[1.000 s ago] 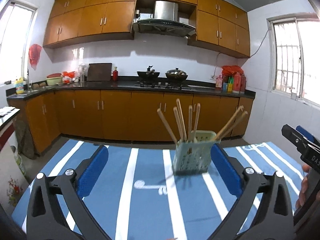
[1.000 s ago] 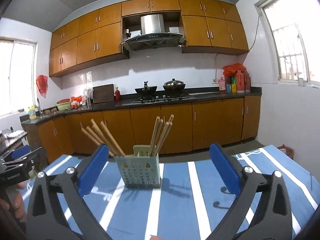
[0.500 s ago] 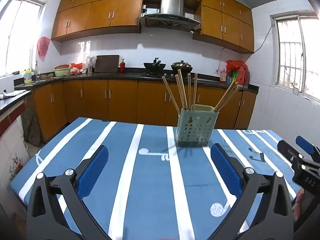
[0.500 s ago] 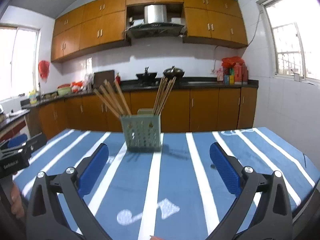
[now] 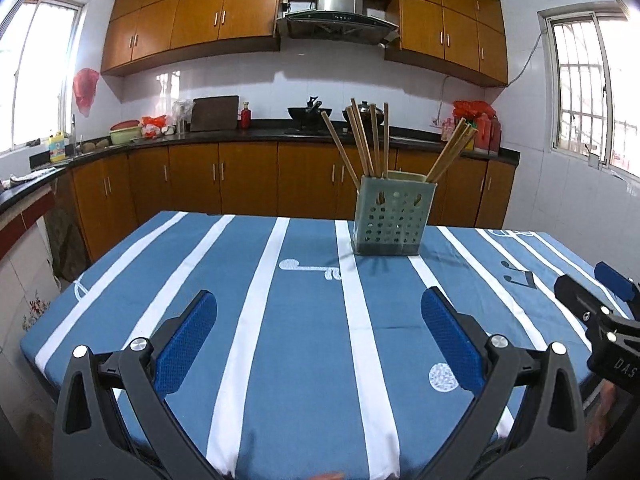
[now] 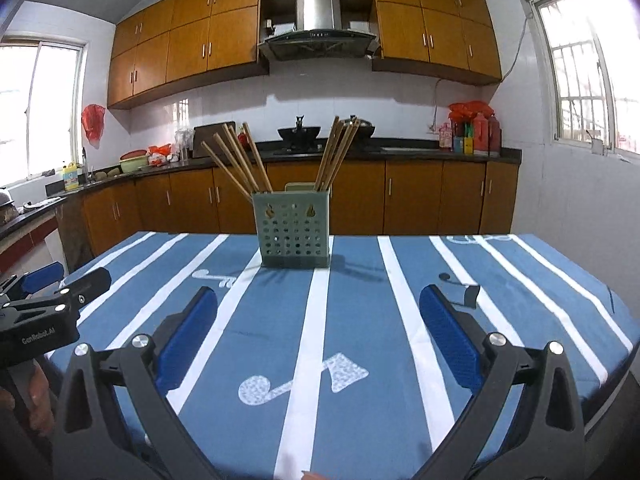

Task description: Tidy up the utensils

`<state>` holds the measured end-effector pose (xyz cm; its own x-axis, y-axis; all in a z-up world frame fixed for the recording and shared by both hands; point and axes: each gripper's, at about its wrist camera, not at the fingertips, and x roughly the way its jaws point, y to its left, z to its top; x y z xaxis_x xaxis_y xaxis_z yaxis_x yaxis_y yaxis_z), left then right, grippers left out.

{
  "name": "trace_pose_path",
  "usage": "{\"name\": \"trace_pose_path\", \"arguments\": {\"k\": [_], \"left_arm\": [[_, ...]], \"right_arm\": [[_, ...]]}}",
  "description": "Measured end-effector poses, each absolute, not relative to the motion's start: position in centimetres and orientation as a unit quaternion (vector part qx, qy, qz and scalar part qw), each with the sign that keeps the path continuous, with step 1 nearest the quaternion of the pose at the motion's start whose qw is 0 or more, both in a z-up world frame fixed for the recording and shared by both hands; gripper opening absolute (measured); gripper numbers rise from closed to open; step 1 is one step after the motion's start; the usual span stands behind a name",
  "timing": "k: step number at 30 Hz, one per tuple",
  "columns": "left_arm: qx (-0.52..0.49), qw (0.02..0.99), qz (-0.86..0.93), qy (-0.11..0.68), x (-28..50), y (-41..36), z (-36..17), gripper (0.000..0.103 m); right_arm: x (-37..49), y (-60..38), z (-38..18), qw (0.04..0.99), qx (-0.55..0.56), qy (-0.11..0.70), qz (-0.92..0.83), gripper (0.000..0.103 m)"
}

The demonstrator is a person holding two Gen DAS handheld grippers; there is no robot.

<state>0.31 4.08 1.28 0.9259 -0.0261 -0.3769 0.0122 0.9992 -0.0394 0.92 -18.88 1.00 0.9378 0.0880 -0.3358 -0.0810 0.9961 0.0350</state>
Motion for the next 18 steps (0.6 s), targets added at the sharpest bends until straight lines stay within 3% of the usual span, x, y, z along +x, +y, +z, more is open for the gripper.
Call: {"name": "trace_pose_path", "arguments": {"k": [18], "left_arm": [[-0.016, 0.978, -0.017, 0.209, -0.1, 3.6, -0.4, 0.101]], "right_arm": [[1.0, -19.6, -0.8, 0.979, 0.019, 0.197, 0.038, 0.099]]}}
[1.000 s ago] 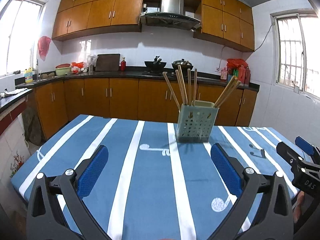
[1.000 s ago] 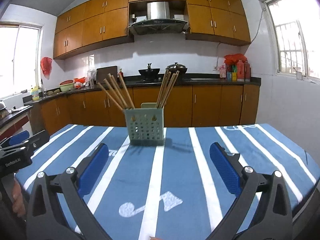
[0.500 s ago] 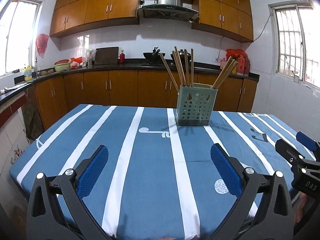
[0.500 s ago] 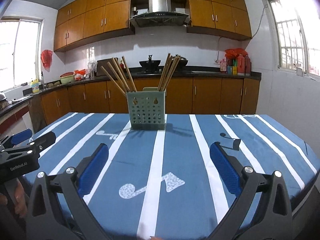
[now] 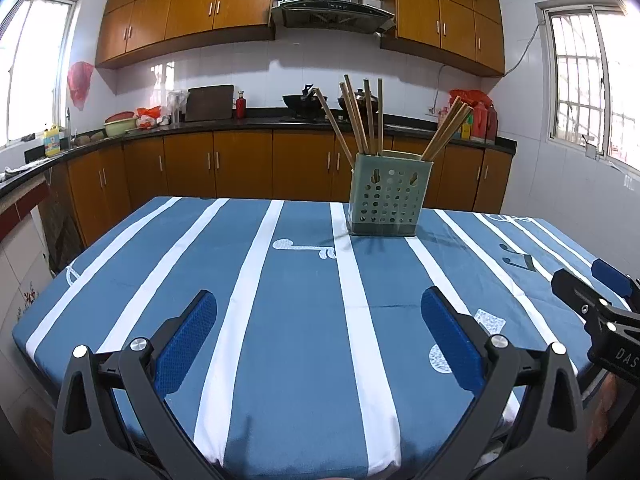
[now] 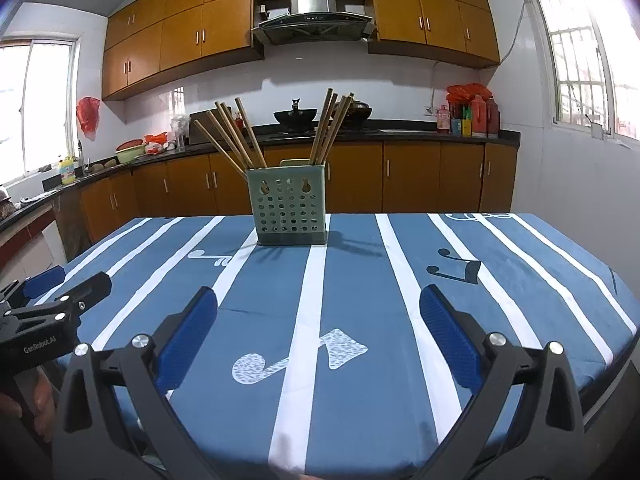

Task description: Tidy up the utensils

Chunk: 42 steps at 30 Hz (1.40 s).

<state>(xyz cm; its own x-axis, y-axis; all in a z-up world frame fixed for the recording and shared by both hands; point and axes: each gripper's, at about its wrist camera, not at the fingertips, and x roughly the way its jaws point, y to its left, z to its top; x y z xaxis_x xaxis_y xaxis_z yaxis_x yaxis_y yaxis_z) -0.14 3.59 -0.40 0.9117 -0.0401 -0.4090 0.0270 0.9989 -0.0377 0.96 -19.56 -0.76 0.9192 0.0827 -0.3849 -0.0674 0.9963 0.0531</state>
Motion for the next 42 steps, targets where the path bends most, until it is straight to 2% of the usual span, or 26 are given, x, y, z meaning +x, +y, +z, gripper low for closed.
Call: {"name": "trace_pose_path", "arguments": {"k": [42], "left_arm": [[-0.012, 0.977, -0.022, 0.212, 0.15, 3.15, -0.6, 0.101]], "right_arm": [[1.56, -20.51, -1.42, 0.976, 0.035, 0.211, 0.033, 0.099]]}}
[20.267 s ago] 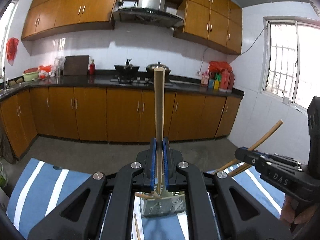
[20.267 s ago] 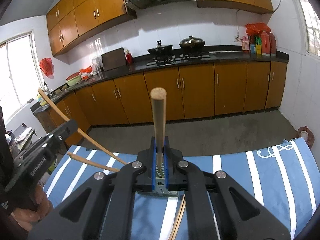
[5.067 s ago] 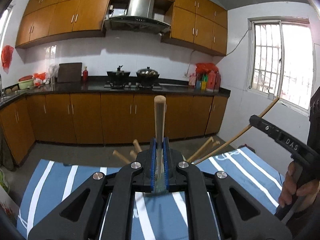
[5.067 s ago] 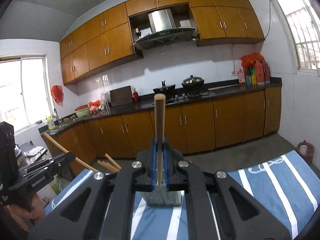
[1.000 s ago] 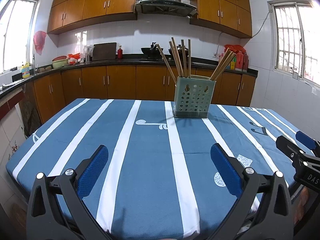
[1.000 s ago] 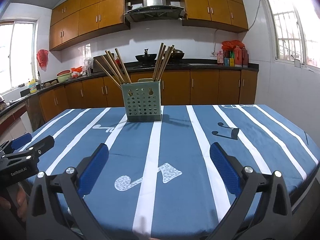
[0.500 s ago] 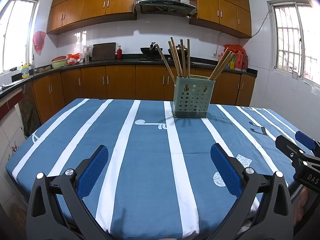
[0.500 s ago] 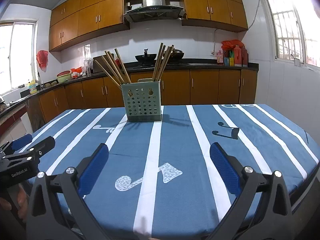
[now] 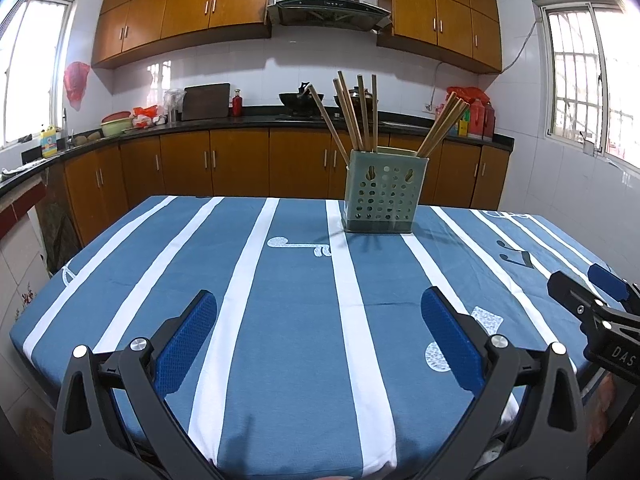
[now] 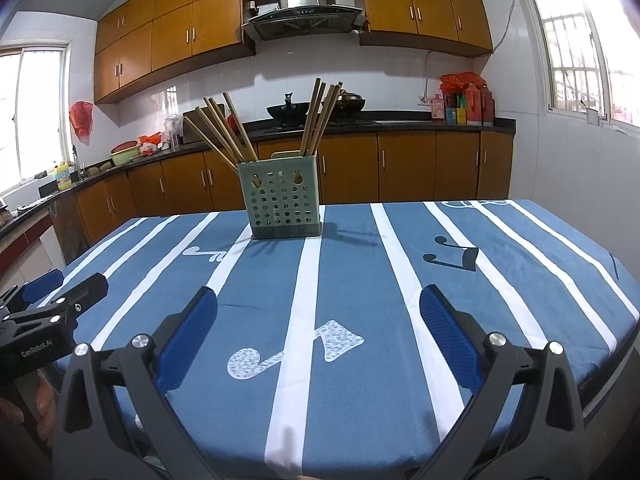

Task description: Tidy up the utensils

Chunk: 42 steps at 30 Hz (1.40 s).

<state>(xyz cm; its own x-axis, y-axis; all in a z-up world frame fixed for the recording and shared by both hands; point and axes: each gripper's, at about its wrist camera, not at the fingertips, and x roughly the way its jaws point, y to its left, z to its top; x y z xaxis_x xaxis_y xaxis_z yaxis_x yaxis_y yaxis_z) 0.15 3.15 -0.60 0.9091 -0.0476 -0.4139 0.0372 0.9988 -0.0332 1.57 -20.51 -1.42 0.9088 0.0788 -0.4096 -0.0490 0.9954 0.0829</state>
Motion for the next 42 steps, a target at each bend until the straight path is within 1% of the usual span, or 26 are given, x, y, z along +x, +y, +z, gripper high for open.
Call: {"name": "trace_pose_path", "arguments": {"k": [42], "left_arm": [[-0.013, 0.977, -0.02, 0.213, 0.29, 3.12, -0.9, 0.101]], "right_arm": [[1.6, -20.65, -1.46, 0.976, 0.036, 0.211, 0.033, 0.099]]}}
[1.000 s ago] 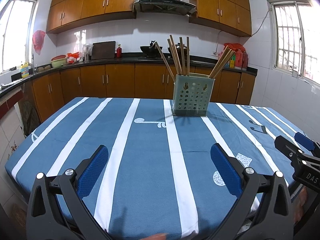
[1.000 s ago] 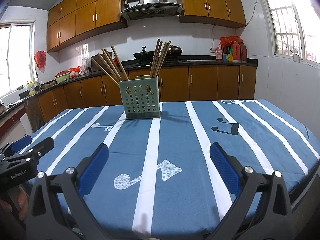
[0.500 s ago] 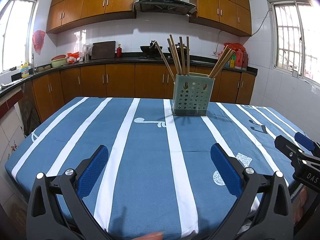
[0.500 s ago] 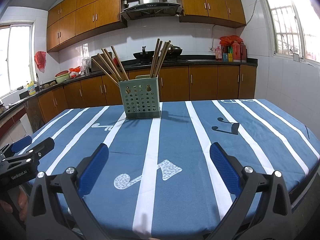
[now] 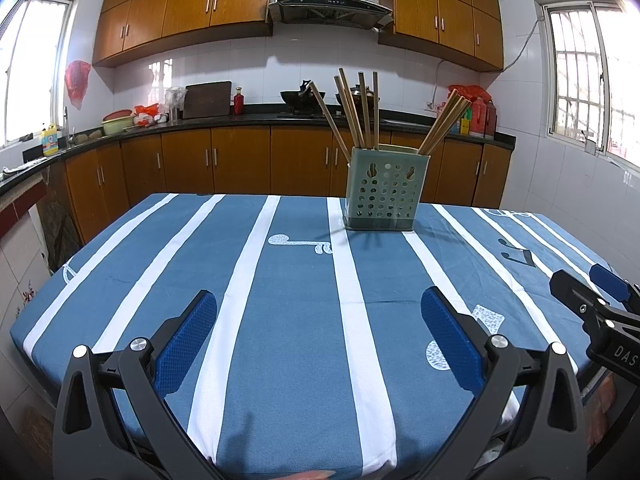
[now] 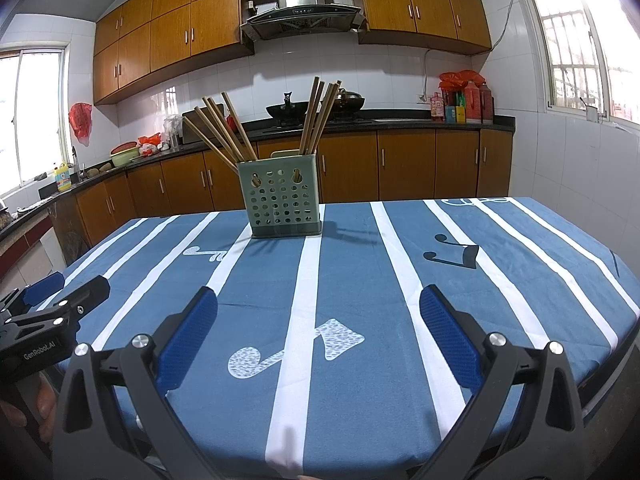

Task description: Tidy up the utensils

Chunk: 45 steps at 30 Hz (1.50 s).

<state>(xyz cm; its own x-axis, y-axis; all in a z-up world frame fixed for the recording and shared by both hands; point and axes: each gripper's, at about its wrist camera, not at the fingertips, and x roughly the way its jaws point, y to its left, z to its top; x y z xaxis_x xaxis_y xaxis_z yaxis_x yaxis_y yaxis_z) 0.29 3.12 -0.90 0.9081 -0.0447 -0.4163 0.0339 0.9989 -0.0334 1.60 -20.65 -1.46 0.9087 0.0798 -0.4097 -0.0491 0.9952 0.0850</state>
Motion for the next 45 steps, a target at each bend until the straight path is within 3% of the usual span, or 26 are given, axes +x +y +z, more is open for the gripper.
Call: {"name": "trace_pose_path", "arguments": {"k": [45], "left_arm": [[-0.015, 0.976, -0.019, 0.216, 0.17, 3.44, -1.61, 0.101]], "right_arm": [[1.58, -20.48, -1.56, 0.976, 0.038, 0.213, 0.033, 0.099]]}}
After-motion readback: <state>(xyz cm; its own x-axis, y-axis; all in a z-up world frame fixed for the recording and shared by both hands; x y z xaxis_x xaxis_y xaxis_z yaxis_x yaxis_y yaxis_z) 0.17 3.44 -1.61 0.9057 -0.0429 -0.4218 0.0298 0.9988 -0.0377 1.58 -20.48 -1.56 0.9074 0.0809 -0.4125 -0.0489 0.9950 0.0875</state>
